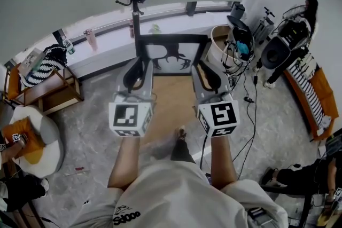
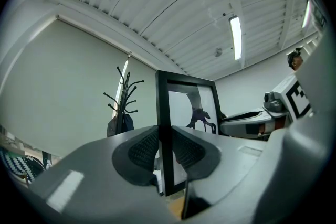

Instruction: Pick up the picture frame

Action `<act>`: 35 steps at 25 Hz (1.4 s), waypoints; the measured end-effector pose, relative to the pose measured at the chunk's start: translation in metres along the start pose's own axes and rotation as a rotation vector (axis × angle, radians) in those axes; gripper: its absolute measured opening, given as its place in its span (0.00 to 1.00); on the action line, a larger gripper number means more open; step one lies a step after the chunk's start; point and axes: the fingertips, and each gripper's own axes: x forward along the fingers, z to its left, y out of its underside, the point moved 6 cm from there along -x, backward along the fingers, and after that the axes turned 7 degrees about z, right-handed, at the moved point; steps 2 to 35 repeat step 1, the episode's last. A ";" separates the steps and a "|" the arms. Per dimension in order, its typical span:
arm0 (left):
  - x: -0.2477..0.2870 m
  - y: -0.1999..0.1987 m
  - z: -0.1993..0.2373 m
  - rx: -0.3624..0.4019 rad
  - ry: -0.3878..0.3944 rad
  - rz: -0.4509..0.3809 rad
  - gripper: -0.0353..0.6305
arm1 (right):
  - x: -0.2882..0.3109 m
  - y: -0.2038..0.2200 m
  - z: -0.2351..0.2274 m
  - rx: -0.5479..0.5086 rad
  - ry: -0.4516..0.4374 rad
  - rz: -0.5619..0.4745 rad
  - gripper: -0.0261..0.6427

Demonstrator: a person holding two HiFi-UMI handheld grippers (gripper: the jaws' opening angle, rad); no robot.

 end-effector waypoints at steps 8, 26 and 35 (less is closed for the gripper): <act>0.000 0.001 0.001 0.000 0.000 0.001 0.18 | 0.001 0.001 0.000 0.000 0.000 0.000 0.14; 0.000 0.001 0.001 0.000 0.000 0.001 0.18 | 0.001 0.001 0.000 0.000 0.000 0.000 0.14; 0.000 0.001 0.001 0.000 0.000 0.001 0.18 | 0.001 0.001 0.000 0.000 0.000 0.000 0.14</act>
